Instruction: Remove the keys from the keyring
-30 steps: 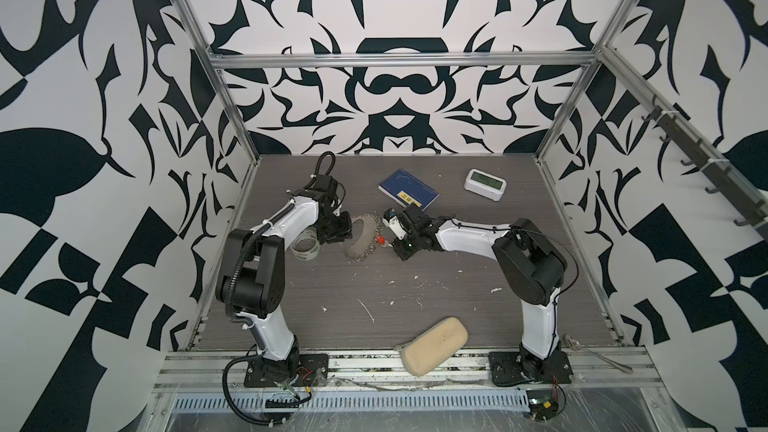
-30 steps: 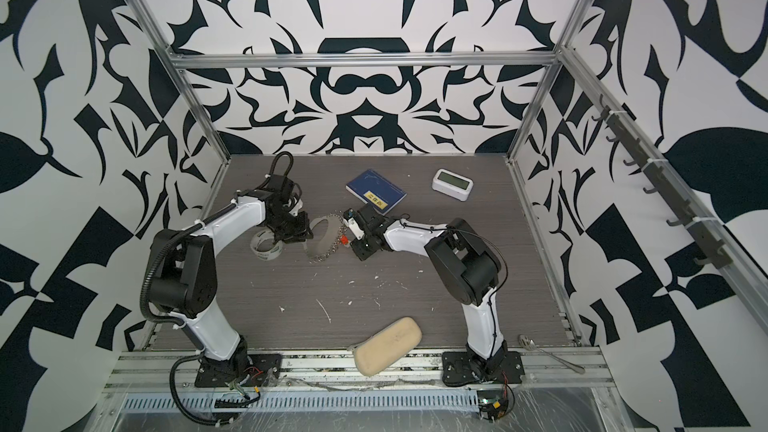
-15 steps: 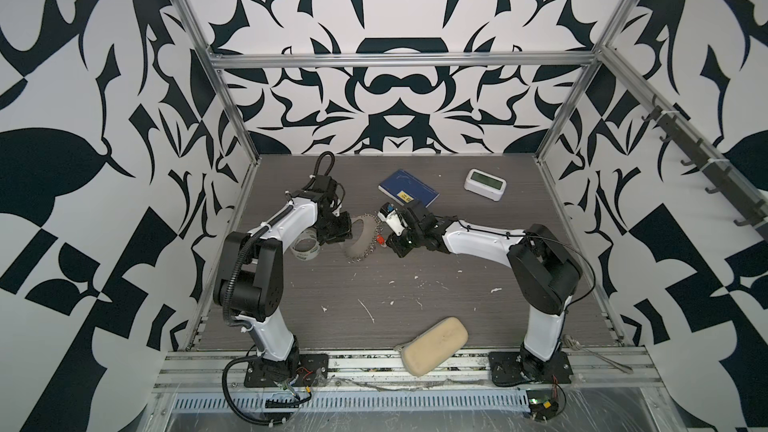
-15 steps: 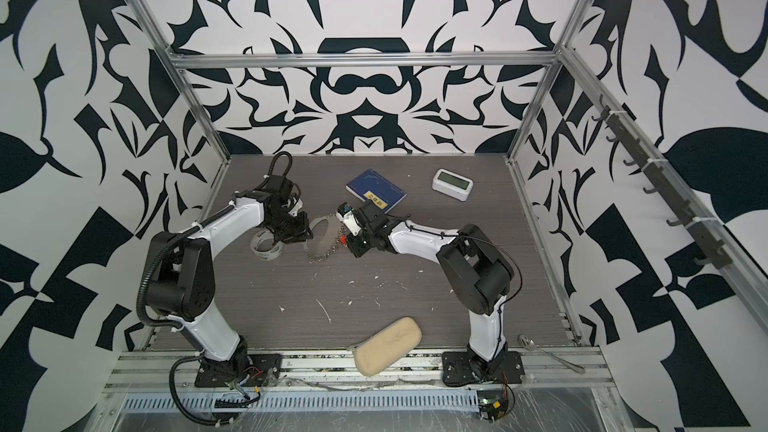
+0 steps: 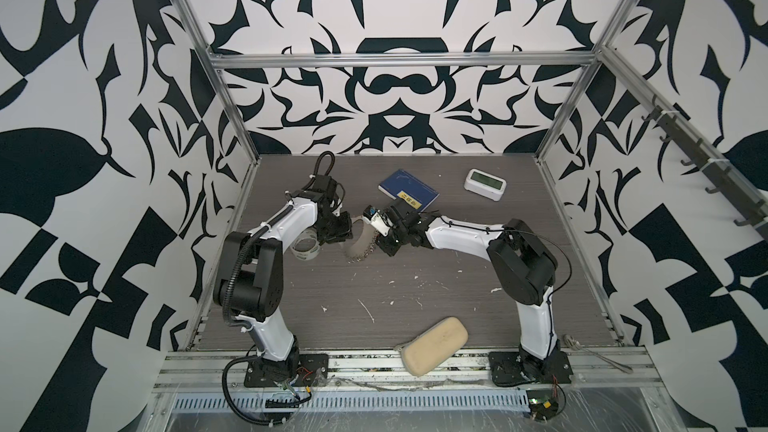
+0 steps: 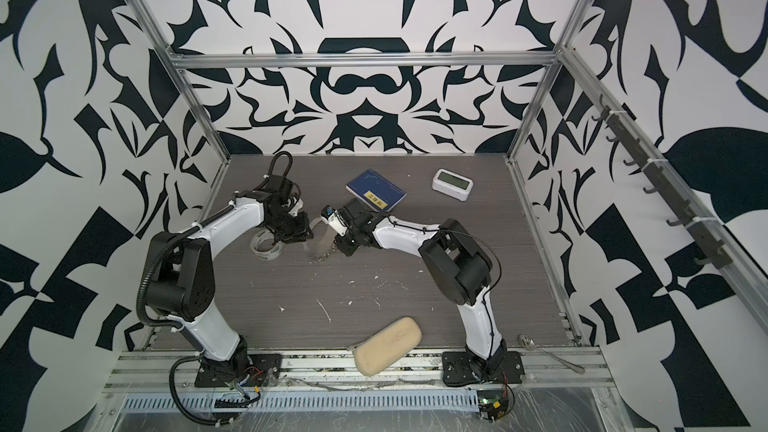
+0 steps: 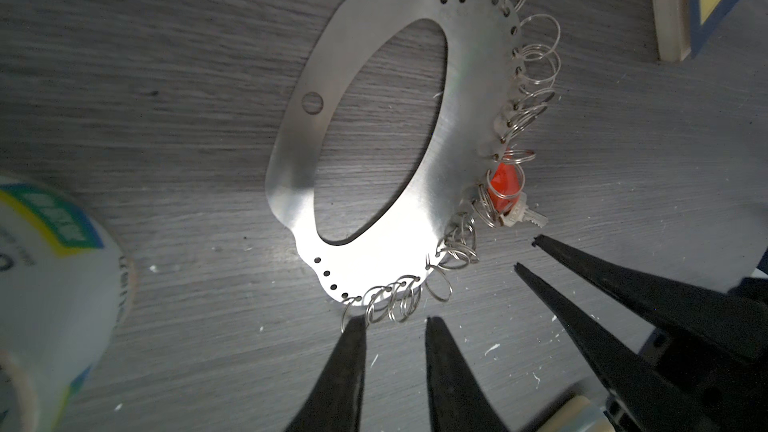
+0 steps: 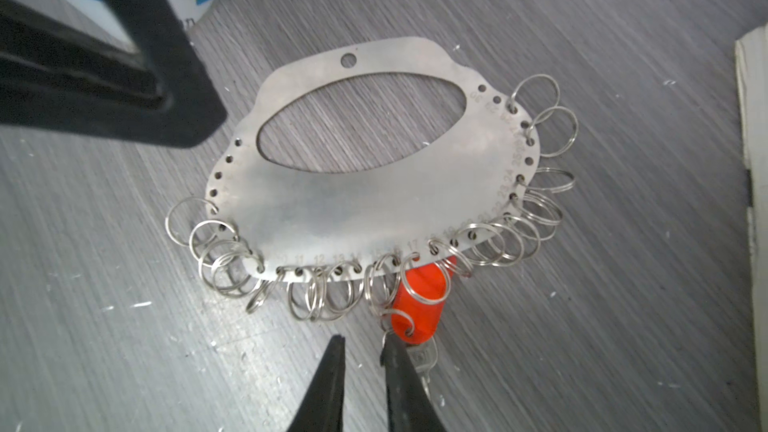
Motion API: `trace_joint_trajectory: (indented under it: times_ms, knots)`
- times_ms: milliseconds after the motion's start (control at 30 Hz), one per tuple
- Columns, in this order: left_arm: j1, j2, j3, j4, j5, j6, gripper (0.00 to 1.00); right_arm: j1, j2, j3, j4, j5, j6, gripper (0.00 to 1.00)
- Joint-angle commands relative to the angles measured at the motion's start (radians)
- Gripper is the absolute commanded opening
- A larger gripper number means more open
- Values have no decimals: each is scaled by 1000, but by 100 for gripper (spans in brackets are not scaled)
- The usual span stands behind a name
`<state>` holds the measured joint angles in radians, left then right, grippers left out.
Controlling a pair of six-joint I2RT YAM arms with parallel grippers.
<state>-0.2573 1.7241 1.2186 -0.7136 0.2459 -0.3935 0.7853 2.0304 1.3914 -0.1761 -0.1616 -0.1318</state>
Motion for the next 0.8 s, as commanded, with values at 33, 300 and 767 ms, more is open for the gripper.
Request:
trace_joint_trajectory:
  times_ms: [33,300,767]
  knots:
    - [4,-21,-7,-25,7,10,29,3,15,73,-45,1,-27,20]
    - [5,-41,-20,-35,-2,18,29,6,51,99,-67,-8,-28,20]
    - [5,-53,-27,-38,-8,25,29,6,65,111,-62,22,-39,2]
